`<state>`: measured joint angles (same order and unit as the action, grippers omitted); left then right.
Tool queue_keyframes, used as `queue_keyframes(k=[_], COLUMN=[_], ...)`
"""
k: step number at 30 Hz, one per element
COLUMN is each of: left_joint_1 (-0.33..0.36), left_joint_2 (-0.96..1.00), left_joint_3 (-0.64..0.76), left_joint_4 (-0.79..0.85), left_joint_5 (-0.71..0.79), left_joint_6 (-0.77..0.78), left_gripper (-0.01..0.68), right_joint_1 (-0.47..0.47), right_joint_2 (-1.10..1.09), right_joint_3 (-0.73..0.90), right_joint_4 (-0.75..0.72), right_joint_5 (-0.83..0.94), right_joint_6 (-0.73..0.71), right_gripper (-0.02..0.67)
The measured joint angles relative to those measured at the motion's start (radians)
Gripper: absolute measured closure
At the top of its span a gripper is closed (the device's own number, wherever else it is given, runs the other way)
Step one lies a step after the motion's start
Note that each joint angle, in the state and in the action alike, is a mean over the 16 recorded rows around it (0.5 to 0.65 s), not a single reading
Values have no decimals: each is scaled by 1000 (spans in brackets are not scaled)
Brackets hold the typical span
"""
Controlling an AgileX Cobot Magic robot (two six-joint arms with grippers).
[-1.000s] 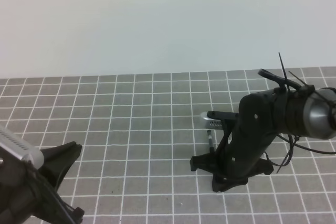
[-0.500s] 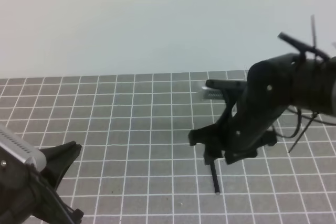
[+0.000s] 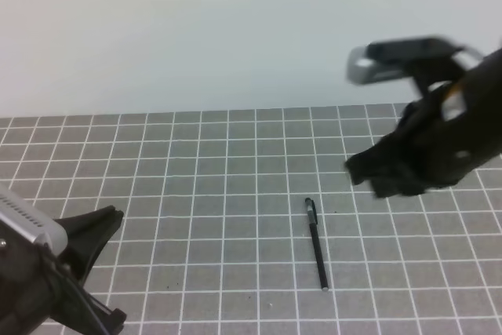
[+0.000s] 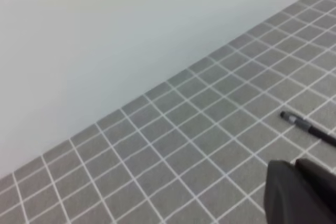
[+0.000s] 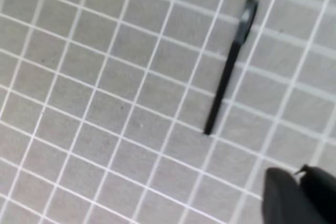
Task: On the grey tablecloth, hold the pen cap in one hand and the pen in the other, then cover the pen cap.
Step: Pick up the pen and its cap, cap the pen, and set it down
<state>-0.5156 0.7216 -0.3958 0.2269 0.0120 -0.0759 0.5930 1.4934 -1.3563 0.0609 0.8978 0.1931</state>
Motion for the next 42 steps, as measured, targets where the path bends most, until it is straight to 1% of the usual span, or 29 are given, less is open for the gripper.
queue_keyframes(k=[6,10,14,19,25,31,42], left_joint_1=[0,0,0,0,0,0,0], left_joint_2=[0,0,0,0,0,0,0], left_joint_3=[0,0,0,0,0,0,0], left_joint_4=[0,0,0,0,0,0,0], left_joint_5=[-12,-14,-13,-13,-13,-13,-12], left_joint_6=[-1,-2,-2,-2,-2,-2,-2], left_gripper=[674,674,674,674,674,674,674], right_joint_1=[1,1,1,1,1,1,0], right_joint_2=[-204,-343,-474,-621,-759,-841,-876], right_joint_3=[96,221,382,583,747,812,822], right_joint_4=[-50,-103,-197,-337,-467,-506,-507], right_joint_5=[-13,-52,-100,-143,-150,-145,-143], right_joint_6=[-64,-72,-21,95,223,274,277], right_gripper=[598,636,644,644,644,644,645])
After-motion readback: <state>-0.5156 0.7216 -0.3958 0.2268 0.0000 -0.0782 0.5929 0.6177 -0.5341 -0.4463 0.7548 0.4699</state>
